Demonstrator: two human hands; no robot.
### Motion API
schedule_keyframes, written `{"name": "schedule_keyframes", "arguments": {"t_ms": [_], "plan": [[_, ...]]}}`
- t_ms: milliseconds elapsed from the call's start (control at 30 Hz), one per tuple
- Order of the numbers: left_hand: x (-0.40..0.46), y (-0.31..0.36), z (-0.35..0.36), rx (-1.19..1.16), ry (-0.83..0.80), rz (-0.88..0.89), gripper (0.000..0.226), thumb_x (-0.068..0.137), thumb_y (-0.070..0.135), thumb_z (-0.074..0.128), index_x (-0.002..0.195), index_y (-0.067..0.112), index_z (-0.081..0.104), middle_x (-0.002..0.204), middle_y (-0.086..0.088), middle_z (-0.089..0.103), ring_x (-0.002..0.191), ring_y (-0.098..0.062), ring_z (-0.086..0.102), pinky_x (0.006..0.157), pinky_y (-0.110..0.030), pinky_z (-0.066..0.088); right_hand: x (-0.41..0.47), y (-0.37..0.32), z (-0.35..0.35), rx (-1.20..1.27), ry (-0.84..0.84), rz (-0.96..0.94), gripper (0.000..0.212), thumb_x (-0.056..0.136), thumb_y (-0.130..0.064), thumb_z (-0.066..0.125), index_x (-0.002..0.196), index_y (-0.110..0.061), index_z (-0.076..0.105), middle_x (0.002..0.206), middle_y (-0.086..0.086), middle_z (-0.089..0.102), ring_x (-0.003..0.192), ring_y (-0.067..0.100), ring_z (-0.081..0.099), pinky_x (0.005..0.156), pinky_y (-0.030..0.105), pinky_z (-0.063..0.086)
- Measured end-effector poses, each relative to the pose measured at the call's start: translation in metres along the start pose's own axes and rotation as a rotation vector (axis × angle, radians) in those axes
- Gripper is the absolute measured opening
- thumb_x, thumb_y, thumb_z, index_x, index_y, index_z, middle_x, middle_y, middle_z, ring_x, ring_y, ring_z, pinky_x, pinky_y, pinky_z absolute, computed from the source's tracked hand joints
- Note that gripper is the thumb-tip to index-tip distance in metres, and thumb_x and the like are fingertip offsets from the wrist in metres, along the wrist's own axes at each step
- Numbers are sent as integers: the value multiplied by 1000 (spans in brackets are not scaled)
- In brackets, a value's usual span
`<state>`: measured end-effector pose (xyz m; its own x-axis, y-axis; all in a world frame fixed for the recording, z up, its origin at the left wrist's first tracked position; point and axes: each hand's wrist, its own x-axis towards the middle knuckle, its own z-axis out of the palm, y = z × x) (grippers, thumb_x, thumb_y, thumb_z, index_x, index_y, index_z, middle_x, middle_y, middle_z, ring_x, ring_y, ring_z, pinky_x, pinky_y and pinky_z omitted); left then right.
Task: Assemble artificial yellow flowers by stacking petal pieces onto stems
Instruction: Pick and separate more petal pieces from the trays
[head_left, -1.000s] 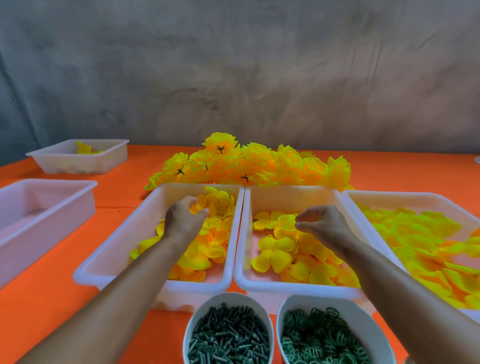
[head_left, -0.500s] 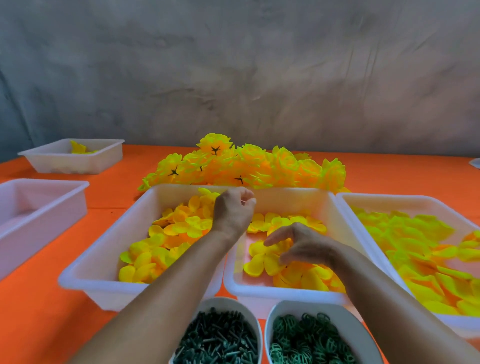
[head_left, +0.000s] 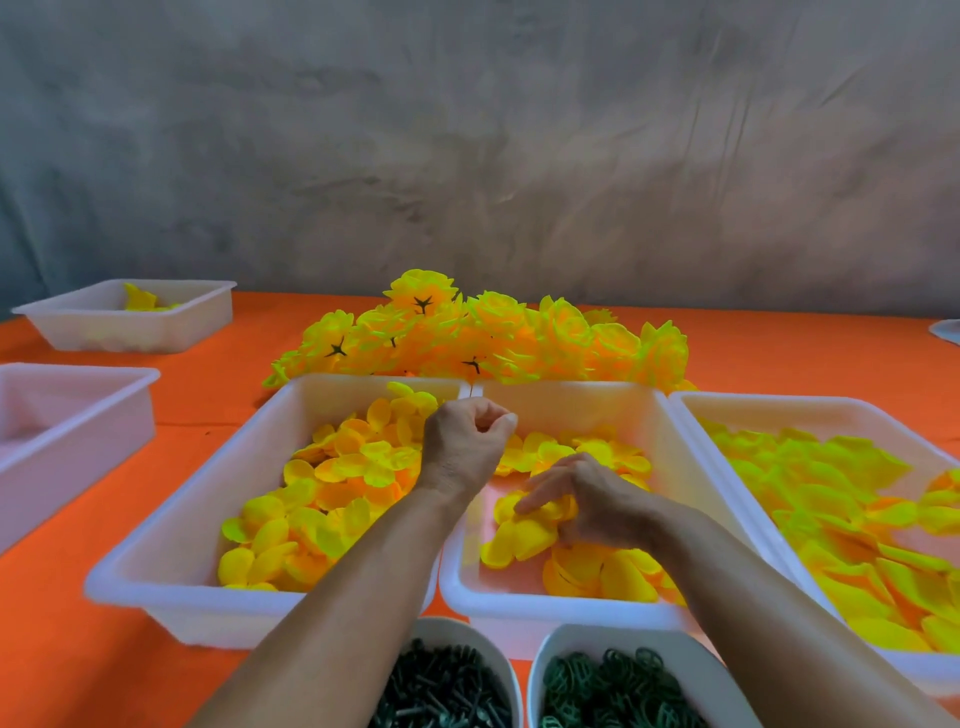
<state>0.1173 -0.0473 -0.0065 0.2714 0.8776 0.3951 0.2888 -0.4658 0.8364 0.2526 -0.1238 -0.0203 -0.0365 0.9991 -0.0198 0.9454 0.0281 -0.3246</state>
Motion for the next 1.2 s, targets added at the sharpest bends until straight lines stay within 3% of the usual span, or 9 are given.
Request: {"name": "schedule_keyframes", "arguments": {"t_ms": [133,233,400,500,600,667,800,1200], "plan": [[0,-1,-1,-107,-10,-27,14,86,13,65,78,3,71,74,-13,68,68,-16,57,67,-27,46,0,0,-4,265,111,-22,23,82,-10,69,104,-15,73,101,2,71,94,13,61,85,31,48],[3,-2,-1,-214,-13,-66,19,88,12,61,74,3,70,74,-15,68,68,-20,58,67,-30,47,2,2,-6,350,293,48,13,90,-13,59,93,-12,72,74,3,54,72,15,44,63,30,36],[2,-2,0,-298,-168,-48,16,85,28,67,76,15,72,77,0,70,71,-5,61,66,-13,45,6,7,-11,428,471,160,20,93,-13,54,90,1,67,74,9,49,72,19,40,64,37,35],[1,-6,1,-281,-233,-17,13,79,15,74,90,18,70,80,3,67,71,-3,60,68,-15,49,6,6,-11,574,484,121,20,93,-12,56,93,2,69,75,8,50,72,18,41,64,34,36],[2,-8,0,-244,-194,-7,17,80,-1,67,88,13,69,79,-2,66,72,-10,59,68,-21,49,4,2,-10,790,523,105,16,89,-13,62,80,0,66,68,7,50,64,16,43,56,27,36],[3,-8,-1,-258,-136,-20,16,80,-5,65,83,11,68,74,-2,64,70,-12,58,66,-23,48,3,2,-12,989,560,132,9,85,-14,67,83,-5,67,67,4,61,59,11,55,51,22,43],[2,-7,-4,-315,-71,-52,10,82,-4,63,84,6,65,73,-8,62,64,-14,56,46,-18,45,1,4,-18,1212,446,198,6,83,-9,67,88,-11,69,78,6,70,69,14,66,57,23,51],[0,-7,-1,-331,-205,-66,25,73,1,76,90,14,64,79,-9,66,65,-14,63,49,-22,51,-1,6,-15,1143,525,264,9,77,-1,72,81,-9,70,70,5,71,57,12,68,47,21,50]]}}
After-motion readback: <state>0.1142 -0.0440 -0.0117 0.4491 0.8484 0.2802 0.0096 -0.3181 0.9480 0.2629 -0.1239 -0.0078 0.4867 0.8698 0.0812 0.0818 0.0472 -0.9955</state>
